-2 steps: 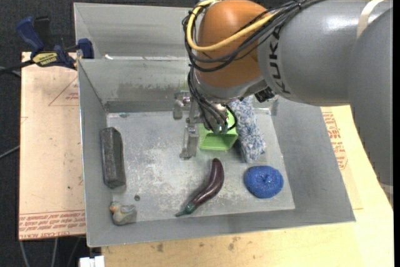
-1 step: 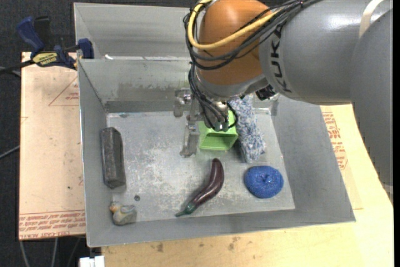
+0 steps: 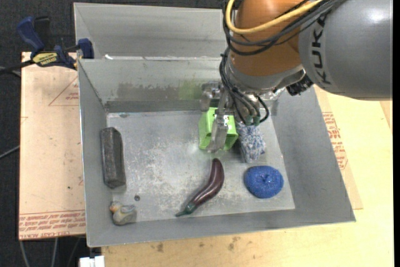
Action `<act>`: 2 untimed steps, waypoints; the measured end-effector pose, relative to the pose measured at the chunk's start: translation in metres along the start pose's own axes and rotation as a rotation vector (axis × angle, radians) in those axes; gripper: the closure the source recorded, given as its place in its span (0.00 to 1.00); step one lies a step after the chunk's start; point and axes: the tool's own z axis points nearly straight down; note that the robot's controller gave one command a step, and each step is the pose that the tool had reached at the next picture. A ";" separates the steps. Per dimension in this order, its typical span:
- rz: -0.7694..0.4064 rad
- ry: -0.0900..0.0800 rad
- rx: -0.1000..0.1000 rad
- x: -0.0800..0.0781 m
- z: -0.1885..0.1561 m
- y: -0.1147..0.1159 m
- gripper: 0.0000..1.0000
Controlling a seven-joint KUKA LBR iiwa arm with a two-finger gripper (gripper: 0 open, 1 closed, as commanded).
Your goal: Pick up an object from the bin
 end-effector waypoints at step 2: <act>-0.021 -0.014 0.001 -0.002 0.004 -0.059 0.00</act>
Offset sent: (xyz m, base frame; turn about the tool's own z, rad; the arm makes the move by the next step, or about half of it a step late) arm -0.0066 -0.0845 -0.1179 -0.0853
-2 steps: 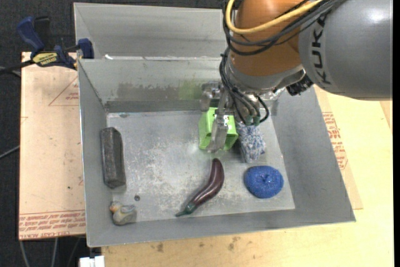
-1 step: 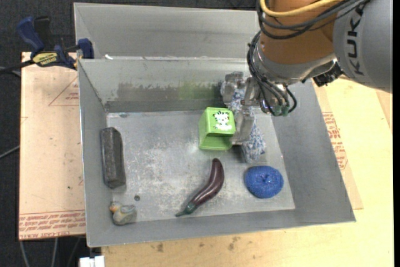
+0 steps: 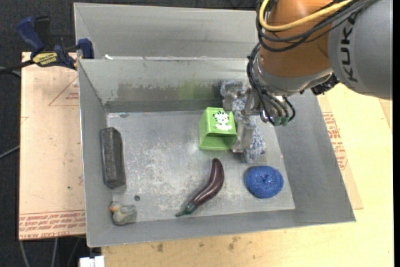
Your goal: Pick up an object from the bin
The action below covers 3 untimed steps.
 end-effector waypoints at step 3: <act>-0.176 -0.022 -0.007 -0.049 0.123 -0.014 1.00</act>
Offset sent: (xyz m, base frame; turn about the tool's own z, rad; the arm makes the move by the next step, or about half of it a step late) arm 0.0337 0.0049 -0.0837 -0.0708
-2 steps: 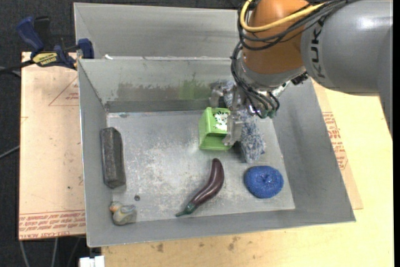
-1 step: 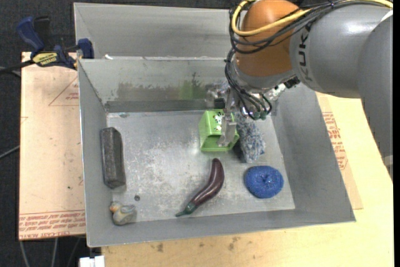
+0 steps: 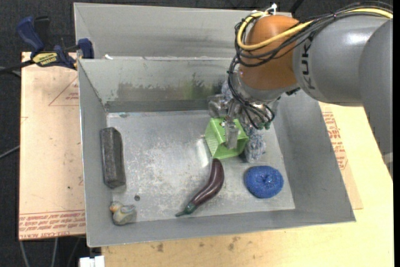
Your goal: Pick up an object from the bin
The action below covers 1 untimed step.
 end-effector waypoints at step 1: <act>0.000 0.000 0.000 0.000 0.000 0.000 1.00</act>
Offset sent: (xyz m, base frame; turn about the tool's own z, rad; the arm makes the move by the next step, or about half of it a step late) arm -0.0070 0.0201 0.0878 -0.0262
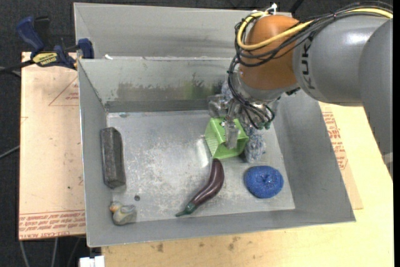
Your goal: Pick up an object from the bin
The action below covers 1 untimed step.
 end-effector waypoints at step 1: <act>-0.001 0.001 0.000 0.000 -0.001 0.000 1.00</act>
Offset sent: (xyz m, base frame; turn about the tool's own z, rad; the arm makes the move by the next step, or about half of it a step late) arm 0.0213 -0.0387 0.0297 -0.1755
